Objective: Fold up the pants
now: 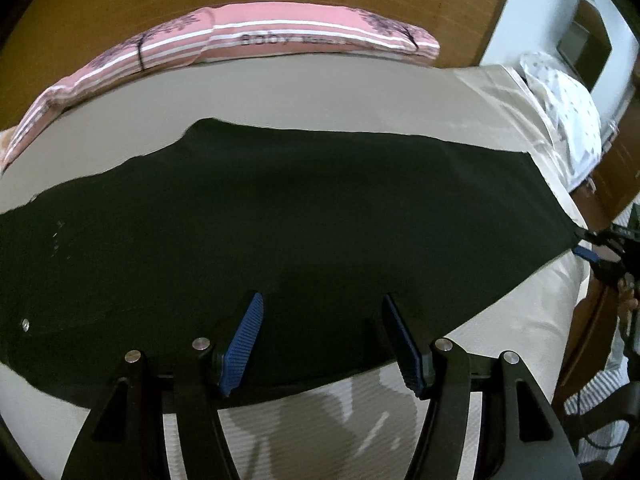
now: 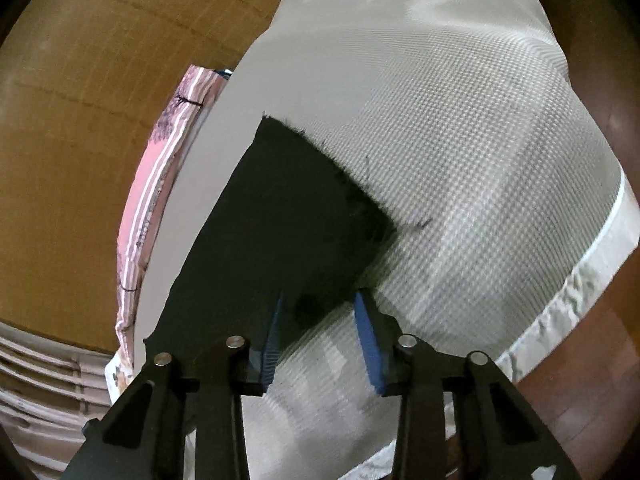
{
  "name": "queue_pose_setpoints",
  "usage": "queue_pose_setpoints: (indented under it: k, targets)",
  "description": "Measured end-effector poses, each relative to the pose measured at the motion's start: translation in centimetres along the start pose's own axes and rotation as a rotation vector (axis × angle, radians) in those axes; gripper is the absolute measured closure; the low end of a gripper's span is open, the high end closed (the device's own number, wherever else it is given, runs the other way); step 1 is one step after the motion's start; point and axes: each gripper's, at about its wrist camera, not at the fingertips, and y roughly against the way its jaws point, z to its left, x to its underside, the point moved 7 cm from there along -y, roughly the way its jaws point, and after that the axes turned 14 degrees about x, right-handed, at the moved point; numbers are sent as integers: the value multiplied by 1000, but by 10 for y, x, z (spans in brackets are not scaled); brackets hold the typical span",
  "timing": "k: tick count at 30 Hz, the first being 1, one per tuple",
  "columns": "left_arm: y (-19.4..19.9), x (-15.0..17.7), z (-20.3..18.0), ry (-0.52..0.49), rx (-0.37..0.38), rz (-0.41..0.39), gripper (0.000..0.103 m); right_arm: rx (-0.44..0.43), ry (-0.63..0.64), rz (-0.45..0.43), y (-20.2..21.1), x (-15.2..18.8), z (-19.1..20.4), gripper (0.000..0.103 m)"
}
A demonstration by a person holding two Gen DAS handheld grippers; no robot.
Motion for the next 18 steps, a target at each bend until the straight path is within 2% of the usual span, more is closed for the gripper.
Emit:
queue_pose_setpoints:
  k: [7, 11, 15, 18]
  targets:
    - [-25, -4, -25, -52, 13, 45, 40, -48, -32, -39, -10, -19, 4, 74]
    - [-38, -4, -37, -71, 20, 69, 40, -60, -39, -44, -17, -28, 3, 88]
    - [-52, 0, -41, -103, 1, 98, 40, -78, -44, -39, -19, -31, 4, 92]
    - [-55, 1, -44, -140, -25, 89, 40, -82, -38, -38, -17, -32, 8, 93]
